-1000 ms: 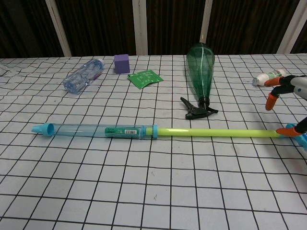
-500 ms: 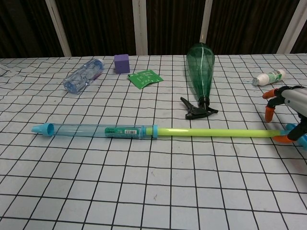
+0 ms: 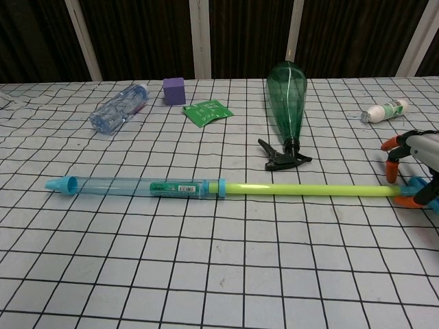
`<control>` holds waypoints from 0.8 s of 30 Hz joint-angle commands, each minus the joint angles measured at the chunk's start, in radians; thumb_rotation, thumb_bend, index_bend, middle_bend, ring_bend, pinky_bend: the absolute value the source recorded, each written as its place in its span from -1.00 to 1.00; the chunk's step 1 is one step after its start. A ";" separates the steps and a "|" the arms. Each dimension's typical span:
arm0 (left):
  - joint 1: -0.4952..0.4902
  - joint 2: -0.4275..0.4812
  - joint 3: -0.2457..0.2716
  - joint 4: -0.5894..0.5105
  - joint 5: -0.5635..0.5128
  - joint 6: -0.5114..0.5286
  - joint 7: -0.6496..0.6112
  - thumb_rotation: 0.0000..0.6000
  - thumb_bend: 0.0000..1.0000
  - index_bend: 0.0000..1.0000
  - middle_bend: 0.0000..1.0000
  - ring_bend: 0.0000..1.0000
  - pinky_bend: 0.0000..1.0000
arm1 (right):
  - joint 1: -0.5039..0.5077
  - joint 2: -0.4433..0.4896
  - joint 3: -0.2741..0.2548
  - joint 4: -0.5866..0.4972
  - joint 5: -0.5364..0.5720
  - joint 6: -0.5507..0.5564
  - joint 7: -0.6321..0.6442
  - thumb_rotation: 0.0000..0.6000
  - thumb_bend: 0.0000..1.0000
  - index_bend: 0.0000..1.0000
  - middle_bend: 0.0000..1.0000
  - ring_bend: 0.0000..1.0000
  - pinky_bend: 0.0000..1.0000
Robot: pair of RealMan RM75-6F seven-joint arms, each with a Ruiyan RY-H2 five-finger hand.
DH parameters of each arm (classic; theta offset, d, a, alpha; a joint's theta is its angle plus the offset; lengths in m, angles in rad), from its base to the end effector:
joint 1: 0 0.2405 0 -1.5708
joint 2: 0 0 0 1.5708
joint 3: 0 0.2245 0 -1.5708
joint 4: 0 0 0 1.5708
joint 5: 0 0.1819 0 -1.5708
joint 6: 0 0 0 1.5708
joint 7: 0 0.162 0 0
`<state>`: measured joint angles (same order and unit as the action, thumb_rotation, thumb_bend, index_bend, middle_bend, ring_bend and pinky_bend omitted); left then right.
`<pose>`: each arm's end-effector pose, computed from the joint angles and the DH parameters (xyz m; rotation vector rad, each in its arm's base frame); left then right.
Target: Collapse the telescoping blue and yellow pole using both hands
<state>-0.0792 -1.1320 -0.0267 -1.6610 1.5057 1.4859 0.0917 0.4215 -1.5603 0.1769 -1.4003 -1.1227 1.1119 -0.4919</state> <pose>-0.2640 0.1877 0.1596 -1.4143 -0.8988 -0.8698 -0.2328 -0.2917 0.0314 1.5858 -0.9320 0.6568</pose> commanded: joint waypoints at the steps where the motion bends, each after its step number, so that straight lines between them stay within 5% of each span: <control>1: 0.000 -0.001 0.000 0.000 0.001 0.001 0.002 1.00 -0.90 -1.00 -1.00 -1.00 -1.00 | 0.001 0.000 -0.003 0.005 0.005 -0.002 -0.001 1.00 -0.33 0.02 -0.67 -1.00 -1.00; 12: 0.000 -0.004 0.000 -0.003 0.006 0.006 0.009 1.00 -0.90 -1.00 -1.00 -1.00 -1.00 | 0.013 0.000 -0.003 0.014 0.028 -0.009 -0.011 1.00 -0.12 0.13 -0.66 -1.00 -1.00; 24: -0.045 0.011 -0.018 -0.050 0.009 -0.044 0.052 1.00 -0.79 -0.98 -1.00 -1.00 -1.00 | 0.010 0.017 -0.012 -0.020 0.020 0.001 0.003 1.00 -0.12 0.14 -0.66 -1.00 -1.00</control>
<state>-0.1084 -1.1275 -0.0362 -1.6964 1.5180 1.4592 0.1272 0.4296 -1.5465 0.1638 -1.4159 -1.1028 1.1143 -0.4900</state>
